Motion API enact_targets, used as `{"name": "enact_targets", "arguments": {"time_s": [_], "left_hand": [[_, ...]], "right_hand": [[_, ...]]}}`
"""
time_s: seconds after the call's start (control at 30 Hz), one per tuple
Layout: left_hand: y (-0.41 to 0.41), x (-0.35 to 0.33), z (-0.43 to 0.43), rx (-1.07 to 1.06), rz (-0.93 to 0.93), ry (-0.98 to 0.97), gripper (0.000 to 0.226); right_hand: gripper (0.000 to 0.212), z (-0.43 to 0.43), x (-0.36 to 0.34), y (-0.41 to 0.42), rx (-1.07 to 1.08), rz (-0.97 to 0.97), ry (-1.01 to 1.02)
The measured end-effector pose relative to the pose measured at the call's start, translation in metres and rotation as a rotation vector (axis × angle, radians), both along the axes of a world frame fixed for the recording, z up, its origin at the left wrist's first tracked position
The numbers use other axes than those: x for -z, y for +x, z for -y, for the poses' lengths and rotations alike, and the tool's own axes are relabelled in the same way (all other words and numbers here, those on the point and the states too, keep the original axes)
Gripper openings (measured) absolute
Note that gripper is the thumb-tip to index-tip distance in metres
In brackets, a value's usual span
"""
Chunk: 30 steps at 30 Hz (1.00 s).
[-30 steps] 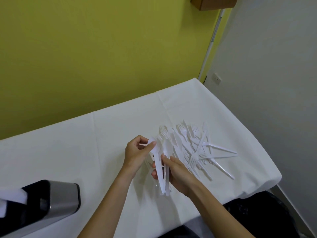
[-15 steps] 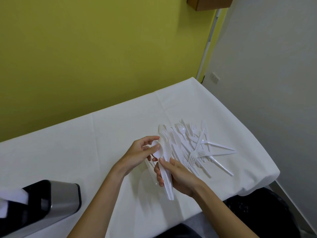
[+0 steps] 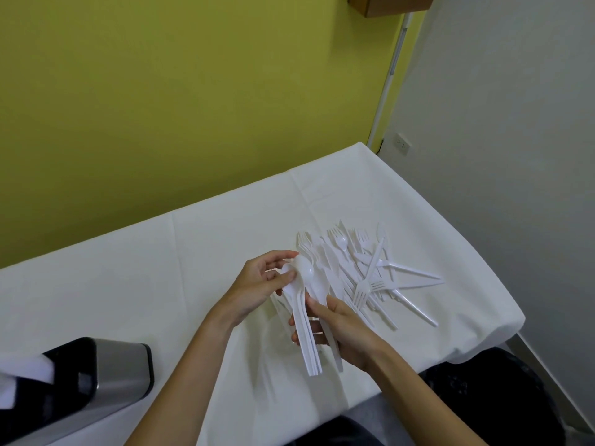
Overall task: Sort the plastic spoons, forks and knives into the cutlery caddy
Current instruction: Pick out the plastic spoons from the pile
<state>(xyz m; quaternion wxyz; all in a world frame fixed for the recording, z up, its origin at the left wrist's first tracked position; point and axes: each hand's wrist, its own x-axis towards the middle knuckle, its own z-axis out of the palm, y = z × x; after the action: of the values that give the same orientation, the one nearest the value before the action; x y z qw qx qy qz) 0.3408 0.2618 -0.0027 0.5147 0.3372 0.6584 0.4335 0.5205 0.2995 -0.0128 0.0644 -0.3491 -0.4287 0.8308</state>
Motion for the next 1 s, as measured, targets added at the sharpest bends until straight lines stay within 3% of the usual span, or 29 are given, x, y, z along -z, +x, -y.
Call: {"name": "enact_targets", "arguments": {"time_s": [0.23, 0.37, 0.6, 0.8, 1.0], "left_hand": [[-0.003, 0.007, 0.000, -0.210, -0.017, -0.024, 0.010], [-0.006, 0.009, 0.000, -0.246, -0.005, -0.067, 0.014], [0.004, 0.006, -0.003, -0.224, 0.004, -0.061, 0.013], [0.011, 0.002, -0.004, -0.269, -0.050, -0.038, 0.030], [0.016, -0.003, -0.005, -0.175, -0.117, 0.019, 0.010]], "right_hand": [[0.027, 0.002, 0.008, -0.005, 0.053, 0.238, 0.467], [0.043, -0.001, 0.010, -0.004, 0.143, 0.261, 0.501], [0.029, 0.001, 0.015, -0.006, 0.155, 0.315, 0.700], [0.035, 0.002, 0.008, -0.007, 0.156, 0.275, 0.450], [0.042, 0.003, -0.004, -0.012, 0.088, 0.074, -0.012]]}}
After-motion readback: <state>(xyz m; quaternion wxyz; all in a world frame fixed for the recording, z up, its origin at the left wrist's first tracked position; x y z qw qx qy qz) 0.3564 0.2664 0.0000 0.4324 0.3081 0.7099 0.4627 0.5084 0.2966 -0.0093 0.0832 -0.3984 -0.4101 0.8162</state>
